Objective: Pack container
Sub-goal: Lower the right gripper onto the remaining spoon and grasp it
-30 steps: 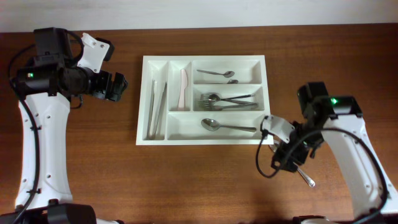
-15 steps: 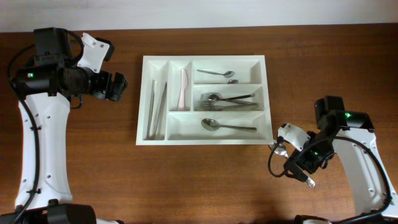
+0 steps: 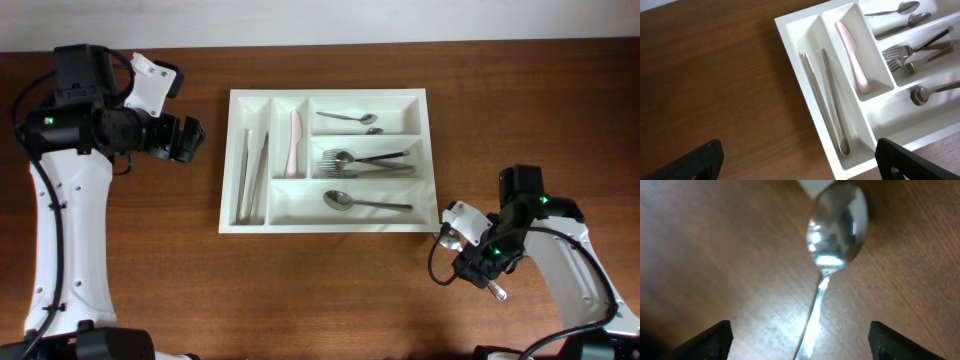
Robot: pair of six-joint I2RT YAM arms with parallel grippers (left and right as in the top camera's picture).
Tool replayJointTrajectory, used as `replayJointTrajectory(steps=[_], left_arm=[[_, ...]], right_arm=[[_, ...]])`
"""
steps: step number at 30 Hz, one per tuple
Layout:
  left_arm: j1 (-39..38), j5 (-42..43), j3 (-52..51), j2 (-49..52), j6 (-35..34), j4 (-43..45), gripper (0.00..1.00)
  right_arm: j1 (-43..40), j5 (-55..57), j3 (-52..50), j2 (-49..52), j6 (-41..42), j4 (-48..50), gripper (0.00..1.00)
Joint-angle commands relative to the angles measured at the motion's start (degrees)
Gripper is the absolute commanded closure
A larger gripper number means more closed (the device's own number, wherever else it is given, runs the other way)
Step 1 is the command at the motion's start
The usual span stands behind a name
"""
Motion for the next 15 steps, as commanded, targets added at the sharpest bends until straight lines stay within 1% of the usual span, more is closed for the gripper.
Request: replayJointTrajectory(steps=[1, 6, 10, 12, 15], left_arm=[[0.0, 0.63, 0.22, -1.4, 0.7, 0.04, 0.01], [0.0, 0.63, 0.22, -1.4, 0.7, 0.04, 0.01], [0.0, 0.63, 0.22, -1.4, 0.7, 0.04, 0.01], [0.0, 0.63, 0.22, -1.4, 0.7, 0.04, 0.01], [0.0, 0.63, 0.22, -1.4, 0.7, 0.04, 0.01]], right_arm=[[-0.46, 1.46, -2.16, 0.28, -0.33, 2.89, 0.16], [-0.46, 1.42, -5.97, 0.28, -0.31, 10.34, 0.19], [-0.46, 1.42, -7.96, 0.28, -0.31, 13.7, 0.19], [-0.46, 1.4, -8.63, 0.33, -0.31, 14.73, 0.21], [-0.46, 1.18, -9.99, 0.96, -0.28, 16.52, 0.21]])
